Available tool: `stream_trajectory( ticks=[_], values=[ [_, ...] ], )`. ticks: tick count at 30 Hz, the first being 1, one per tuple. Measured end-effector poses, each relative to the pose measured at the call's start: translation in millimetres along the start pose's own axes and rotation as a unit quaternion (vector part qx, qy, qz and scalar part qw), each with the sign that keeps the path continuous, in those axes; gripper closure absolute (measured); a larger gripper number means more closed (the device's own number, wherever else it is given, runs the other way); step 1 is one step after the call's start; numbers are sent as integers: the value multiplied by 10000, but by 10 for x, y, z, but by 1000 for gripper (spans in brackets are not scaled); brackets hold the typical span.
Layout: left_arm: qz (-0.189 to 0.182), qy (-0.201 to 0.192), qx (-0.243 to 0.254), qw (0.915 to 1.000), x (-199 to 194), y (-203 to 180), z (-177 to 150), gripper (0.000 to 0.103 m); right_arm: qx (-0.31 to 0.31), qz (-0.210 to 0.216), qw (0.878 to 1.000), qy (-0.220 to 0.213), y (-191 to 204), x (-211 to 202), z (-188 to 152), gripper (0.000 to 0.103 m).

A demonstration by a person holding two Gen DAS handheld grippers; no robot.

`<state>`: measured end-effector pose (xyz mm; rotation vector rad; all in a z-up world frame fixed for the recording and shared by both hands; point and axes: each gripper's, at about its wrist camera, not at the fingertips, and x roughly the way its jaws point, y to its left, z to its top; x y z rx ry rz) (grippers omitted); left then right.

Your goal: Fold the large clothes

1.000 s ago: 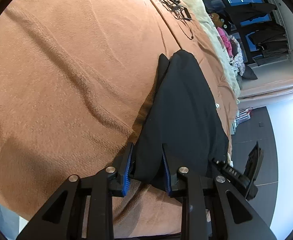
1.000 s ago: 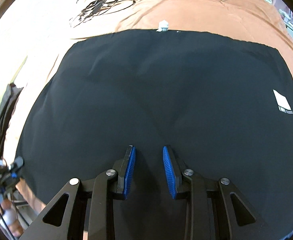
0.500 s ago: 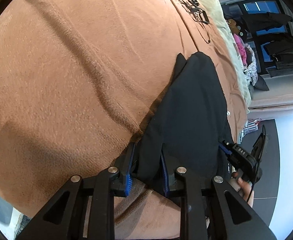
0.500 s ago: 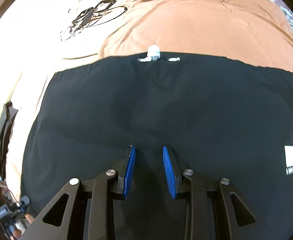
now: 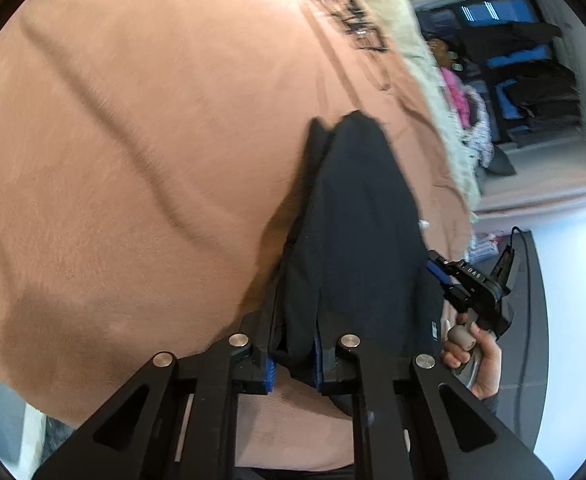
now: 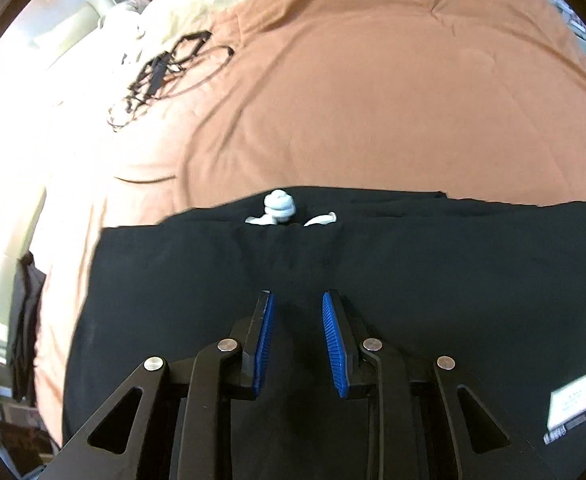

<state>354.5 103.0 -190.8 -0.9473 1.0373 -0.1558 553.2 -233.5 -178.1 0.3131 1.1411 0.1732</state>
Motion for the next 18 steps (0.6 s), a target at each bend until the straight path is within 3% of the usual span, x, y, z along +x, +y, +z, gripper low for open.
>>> stream_trajectory(
  ticks=[1, 4, 10, 18],
  values=[
    [-63, -40, 131, 9999, -41, -80, -3, 88, -6, 75, 10000, -14, 34, -11, 74, 76],
    [-323, -78, 284, 9990, -123, -234, 1, 89, -179, 96, 9997, -105, 147, -280, -121, 76],
    [-736, -98, 596, 9955, -241, -582, 24, 90, -302, 268, 9992, 9, 211, -670, -683, 76],
    [-978, -150, 1199, 9878, -356, -1116, -32, 91, -422, 366, 9982, 202, 210, -968, -1497, 76]
  ],
)
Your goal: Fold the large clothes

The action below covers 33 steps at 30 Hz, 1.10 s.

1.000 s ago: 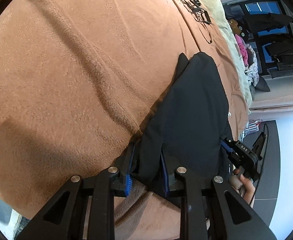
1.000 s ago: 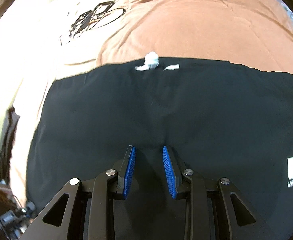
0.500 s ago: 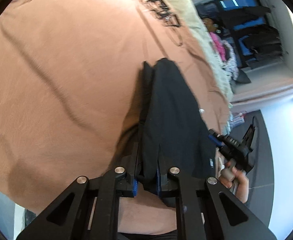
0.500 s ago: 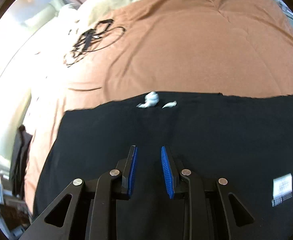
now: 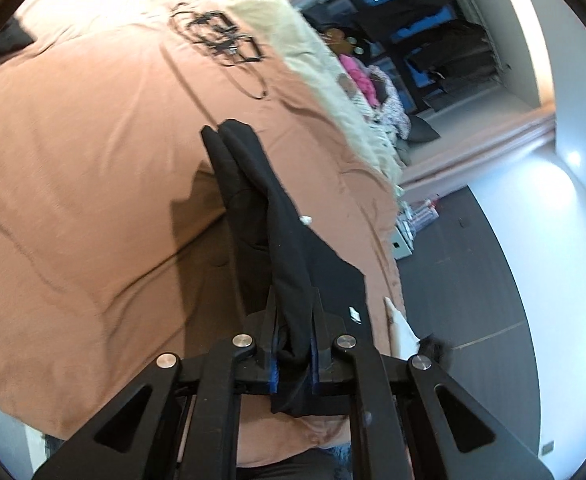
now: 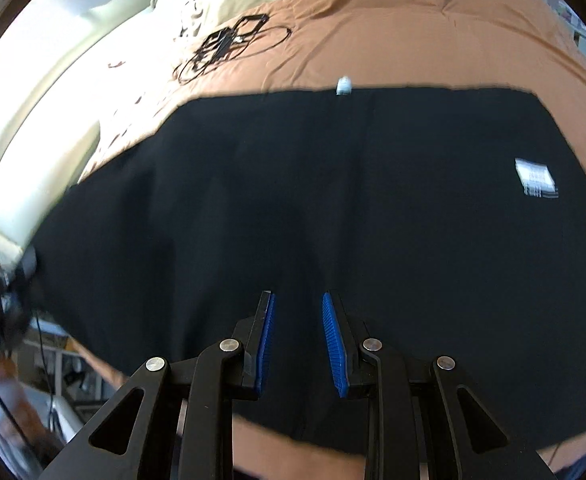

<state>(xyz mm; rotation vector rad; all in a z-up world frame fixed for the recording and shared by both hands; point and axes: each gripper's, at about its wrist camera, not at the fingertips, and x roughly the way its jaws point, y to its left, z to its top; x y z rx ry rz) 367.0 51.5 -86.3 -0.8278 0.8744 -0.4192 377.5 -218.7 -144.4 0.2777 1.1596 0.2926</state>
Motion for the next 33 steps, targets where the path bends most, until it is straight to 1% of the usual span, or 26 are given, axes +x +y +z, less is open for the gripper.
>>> stream_trajectory(
  ticks=[2, 6, 9, 11, 13, 17, 20, 23, 26, 29, 33],
  values=[
    [-76, 5, 140, 9999, 3, -138, 13, 91, -31, -77, 9999, 73, 27, 10, -178, 76],
    [-155, 91, 429, 9989, 58, -426, 23, 91, 96, -33, 9997, 234, -7, 92, -449, 76],
    [-157, 207, 662, 9975, 184, -640, -32, 91, 227, 29, 9992, 314, -20, 259, -491, 78],
    [-219, 248, 792, 9963, 244, -778, -40, 91, 325, 118, 9988, 351, -68, 275, -507, 78],
    [-311, 327, 904, 9949, 317, -928, -51, 91, 392, 292, 9984, 302, -123, 182, -537, 78],
    [-318, 492, 1168, 9914, 508, -1238, -124, 91, 460, 388, 9982, -1, -271, -97, -545, 78],
    [-358, 647, 1333, 9883, 655, -1424, -223, 91, 718, 454, 9960, -291, -508, -343, -557, 78],
    [-365, 792, 1483, 9851, 821, -1590, -326, 91, 1040, 472, 9915, -619, -832, -628, -603, 78],
    [-343, 963, 1663, 9808, 1011, -1764, -454, 91, 1243, 488, 9872, -872, -1071, -833, -616, 78],
    [-334, 1189, 1819, 9755, 1239, -1927, -603, 91, 1471, 467, 9814, -1139, -1345, -1105, -728, 78],
    [-315, 1567, 1926, 9682, 1600, -2086, -860, 91, 1694, 473, 9752, -1346, -1639, -1273, -823, 78]
  ],
)
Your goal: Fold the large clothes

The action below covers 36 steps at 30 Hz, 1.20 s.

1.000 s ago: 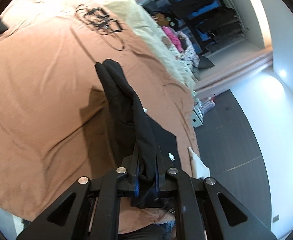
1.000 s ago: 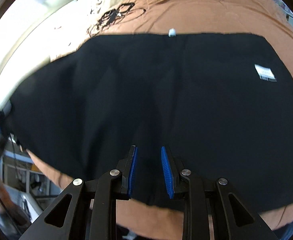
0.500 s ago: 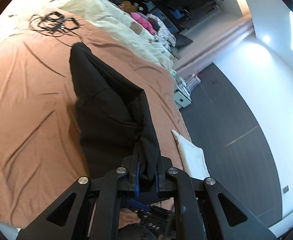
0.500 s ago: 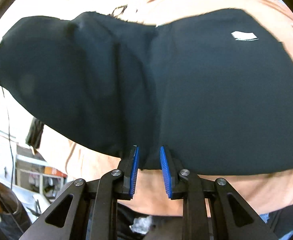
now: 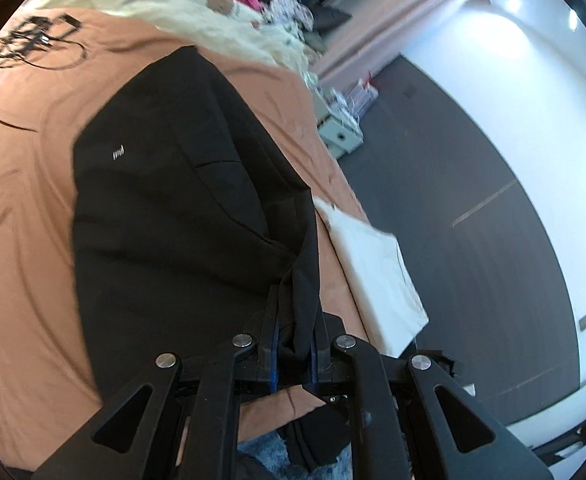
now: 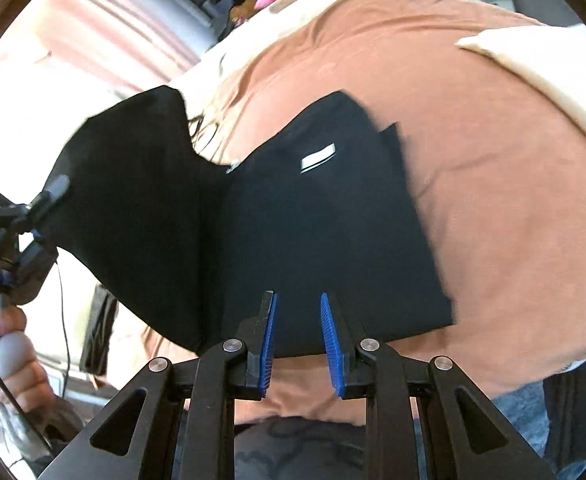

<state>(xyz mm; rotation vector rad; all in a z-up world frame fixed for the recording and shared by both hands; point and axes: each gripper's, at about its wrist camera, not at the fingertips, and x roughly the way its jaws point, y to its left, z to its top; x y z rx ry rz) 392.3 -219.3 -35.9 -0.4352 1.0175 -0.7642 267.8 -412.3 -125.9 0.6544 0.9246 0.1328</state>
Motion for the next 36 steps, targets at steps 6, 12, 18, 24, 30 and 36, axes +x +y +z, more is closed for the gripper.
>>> stream_trajectory(
  ticks=[6, 12, 18, 24, 30, 36],
  values=[
    [-203, 855, 82, 9961, 612, -152, -192, 61, 251, -39, 9997, -14, -381, -157, 0, 52],
    [147, 530, -7, 9985, 458, 19, -145, 12, 335, 216, 9989, -260, -505, -269, 25, 28],
    [788, 323, -226, 9961, 130, 460, -150, 13, 376, 438, 9983, -127, -453, -47, 164, 28],
    [1390, 352, -502, 9884, -85, 1016, -234, 13, 298, 606, 9977, -80, -260, 147, 262, 28],
    [1709, 574, -583, 9819, -5, 1296, -370, 12, 187, 407, 9989, 101, -235, 359, 257, 93],
    [1798, 751, -487, 9796, 140, 1251, -482, 25, 116, 528, 9985, -123, -287, 137, 72, 95]
  ],
)
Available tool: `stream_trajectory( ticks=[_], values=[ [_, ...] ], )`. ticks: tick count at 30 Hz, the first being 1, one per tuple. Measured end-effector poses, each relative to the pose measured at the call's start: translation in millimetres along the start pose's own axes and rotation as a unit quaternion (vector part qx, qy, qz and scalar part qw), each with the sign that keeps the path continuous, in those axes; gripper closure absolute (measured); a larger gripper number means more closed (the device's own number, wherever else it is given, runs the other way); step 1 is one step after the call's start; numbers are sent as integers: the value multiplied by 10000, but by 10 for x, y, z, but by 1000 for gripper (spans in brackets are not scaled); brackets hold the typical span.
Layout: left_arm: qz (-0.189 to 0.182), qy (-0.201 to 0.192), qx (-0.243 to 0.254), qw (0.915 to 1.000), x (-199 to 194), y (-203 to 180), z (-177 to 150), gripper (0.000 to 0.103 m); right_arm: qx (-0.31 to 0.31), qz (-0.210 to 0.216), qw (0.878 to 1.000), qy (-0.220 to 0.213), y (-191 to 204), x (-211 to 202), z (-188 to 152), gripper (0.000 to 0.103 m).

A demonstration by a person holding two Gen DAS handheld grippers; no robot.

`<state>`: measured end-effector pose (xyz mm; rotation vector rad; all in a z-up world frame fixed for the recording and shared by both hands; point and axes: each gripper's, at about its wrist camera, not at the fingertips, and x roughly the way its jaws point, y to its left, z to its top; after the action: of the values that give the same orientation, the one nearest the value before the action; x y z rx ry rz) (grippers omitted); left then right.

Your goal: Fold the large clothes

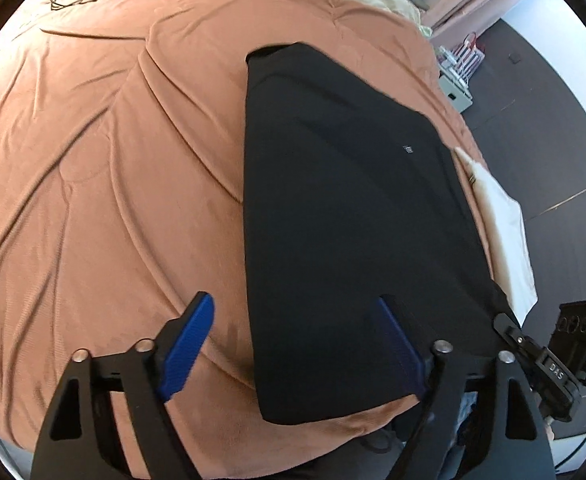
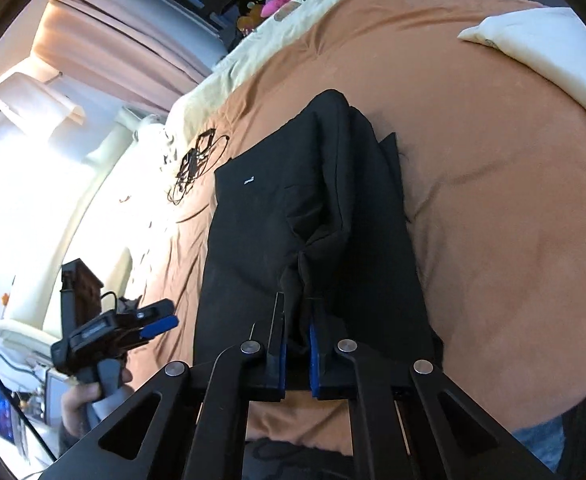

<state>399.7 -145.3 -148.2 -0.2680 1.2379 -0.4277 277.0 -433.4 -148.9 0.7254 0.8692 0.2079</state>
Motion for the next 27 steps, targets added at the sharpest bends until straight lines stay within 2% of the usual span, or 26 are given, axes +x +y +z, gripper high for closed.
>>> stream_trajectory(
  ticks=[1, 4, 6, 11, 13, 17, 18, 20, 24, 27],
  values=[
    [2, 13, 27, 10000, 34, 2, -13, 27, 28, -7, 10000, -17, -26, -30, -38, 95],
    [16, 142, 60, 9999, 188, 14, -67, 42, 203, -85, 9998, 14, -150, -58, -168, 96],
    [-178, 358, -6, 9992, 326, 44, -113, 53, 396, -86, 9991, 86, -298, -11, -238, 96],
    [-118, 416, 104, 9990, 318, 24, -80, 53, 528, -446, 9972, 279, -465, 144, -328, 94],
    [-100, 339, 96, 9993, 290, 29, -10, 53, 475, -520, 9968, 384, -437, 141, -307, 85],
    [-208, 259, -31, 9994, 264, 95, 128, 53, 234, -499, 9982, 220, -372, -13, -134, 34],
    [-247, 267, -68, 9993, 280, 115, 163, 53, 181, -435, 9988, 135, -359, -54, -54, 30],
    [-268, 267, -103, 9992, 315, 119, 230, 51, 159, -380, 9991, 106, -375, -71, 78, 30],
    [-325, 136, -156, 9993, 342, 117, 396, 33, 33, -329, 9993, 144, -402, -10, 329, 25],
    [-369, 62, -195, 9991, 384, 118, 513, 32, -58, -271, 9994, 220, -398, 79, 479, 22]
  ],
)
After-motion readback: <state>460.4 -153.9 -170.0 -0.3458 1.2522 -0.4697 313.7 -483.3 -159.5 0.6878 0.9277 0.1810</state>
